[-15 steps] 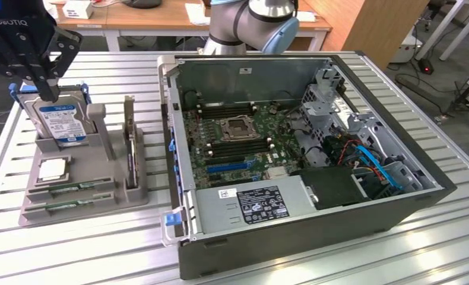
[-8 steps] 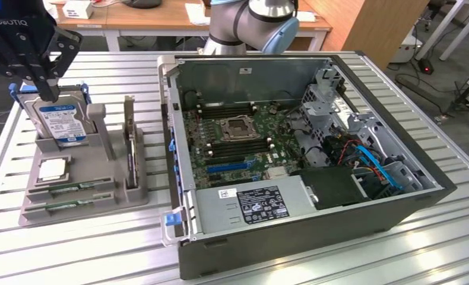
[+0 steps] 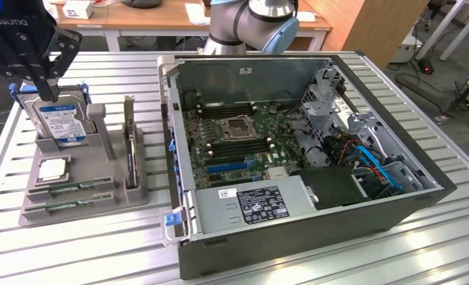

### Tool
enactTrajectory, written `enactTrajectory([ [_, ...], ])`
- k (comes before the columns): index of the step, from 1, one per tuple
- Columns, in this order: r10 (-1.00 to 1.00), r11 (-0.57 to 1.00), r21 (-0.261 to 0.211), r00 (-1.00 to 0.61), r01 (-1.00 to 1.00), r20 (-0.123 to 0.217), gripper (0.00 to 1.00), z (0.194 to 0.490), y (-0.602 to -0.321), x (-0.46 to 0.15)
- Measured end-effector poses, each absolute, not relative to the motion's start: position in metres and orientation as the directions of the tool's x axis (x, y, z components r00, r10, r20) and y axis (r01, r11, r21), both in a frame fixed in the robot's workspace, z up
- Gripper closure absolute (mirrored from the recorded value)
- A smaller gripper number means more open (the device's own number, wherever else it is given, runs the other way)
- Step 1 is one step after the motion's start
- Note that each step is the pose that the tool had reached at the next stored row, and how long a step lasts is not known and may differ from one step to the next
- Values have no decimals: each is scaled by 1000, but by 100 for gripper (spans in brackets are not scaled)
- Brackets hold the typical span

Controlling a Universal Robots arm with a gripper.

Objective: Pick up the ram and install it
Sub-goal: 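Pick up the ram and move it above insertion slot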

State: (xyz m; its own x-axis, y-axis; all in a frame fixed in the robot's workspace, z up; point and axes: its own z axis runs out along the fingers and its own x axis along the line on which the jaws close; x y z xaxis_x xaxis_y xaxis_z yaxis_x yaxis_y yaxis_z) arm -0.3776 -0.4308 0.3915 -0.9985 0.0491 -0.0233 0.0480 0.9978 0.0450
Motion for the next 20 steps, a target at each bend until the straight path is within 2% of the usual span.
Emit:
enactTrajectory([
  [20,-205,977,45,-978,-206,-23,91,391,-431,-378],
])
